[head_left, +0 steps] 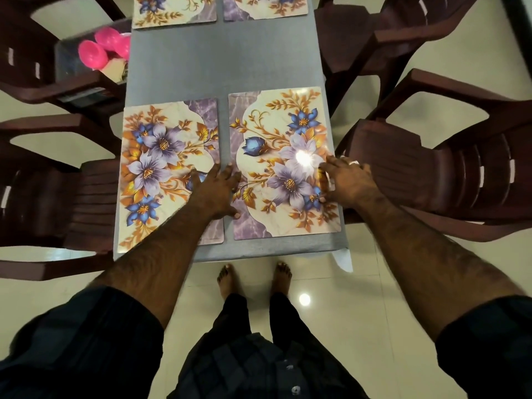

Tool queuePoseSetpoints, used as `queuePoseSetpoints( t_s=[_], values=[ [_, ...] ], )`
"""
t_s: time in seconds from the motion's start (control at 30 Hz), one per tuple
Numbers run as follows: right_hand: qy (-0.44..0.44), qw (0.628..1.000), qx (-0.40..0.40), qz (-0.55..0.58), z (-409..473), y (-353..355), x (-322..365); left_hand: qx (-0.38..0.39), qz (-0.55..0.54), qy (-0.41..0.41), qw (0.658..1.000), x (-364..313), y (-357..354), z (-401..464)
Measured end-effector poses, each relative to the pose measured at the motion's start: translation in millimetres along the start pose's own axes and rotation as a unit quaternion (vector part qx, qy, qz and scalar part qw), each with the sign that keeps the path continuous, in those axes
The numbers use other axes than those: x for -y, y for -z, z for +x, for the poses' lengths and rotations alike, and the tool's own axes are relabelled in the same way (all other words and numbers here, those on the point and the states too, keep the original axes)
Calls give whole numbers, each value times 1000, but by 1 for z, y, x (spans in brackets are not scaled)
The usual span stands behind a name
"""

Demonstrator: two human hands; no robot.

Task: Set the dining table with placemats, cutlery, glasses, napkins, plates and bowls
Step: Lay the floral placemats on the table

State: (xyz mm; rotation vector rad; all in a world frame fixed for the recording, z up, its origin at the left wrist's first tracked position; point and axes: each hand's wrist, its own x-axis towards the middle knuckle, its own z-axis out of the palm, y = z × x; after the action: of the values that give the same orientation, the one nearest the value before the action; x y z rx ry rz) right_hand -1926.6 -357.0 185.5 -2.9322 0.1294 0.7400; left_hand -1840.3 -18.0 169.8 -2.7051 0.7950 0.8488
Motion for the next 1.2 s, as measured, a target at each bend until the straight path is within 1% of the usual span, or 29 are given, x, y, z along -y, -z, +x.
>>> queuePoseSetpoints(
  t_s=[0.2, 0.4, 0.53, 0.63, 0.7, 0.8, 0.9, 0.97, 1.03, 1.2],
  values=[
    [2, 1000, -7, -3, -7, -7, 0, -4, -6, 2, 1000, -5, -6, -8],
    [-1, 1000, 4, -3, -13, -10, 1, -8, -4, -5, 1000, -6, -6, -15],
    [-9, 997, -73, 18, -21, -3, 21, -39, -39, 1, 999, 12, -14, -23],
    [19, 997, -68, 34, -14, 12, 62, -71, -80, 49, 993, 48, -19, -43],
    [52, 995, -64, 51, -7, 16, 100, -68, -90, 85, 990, 80, -25, -59],
    [112, 991, -61, 47, 6, 12, 171, -65, -85, 125, 986, 138, -40, -82],
    [131, 988, -48, 59, 23, 2, 237, -64, -92, 139, 984, 192, -59, -98],
    [133, 989, -40, 54, 35, -8, 272, -30, -87, 132, 987, 221, -70, -104],
    [120, 991, -36, 35, 44, -20, 292, -16, -75, 103, 992, 241, -81, -104],
    [68, 996, -49, -3, 61, -31, 300, -31, -83, 33, 995, 271, -90, -86]
  ],
)
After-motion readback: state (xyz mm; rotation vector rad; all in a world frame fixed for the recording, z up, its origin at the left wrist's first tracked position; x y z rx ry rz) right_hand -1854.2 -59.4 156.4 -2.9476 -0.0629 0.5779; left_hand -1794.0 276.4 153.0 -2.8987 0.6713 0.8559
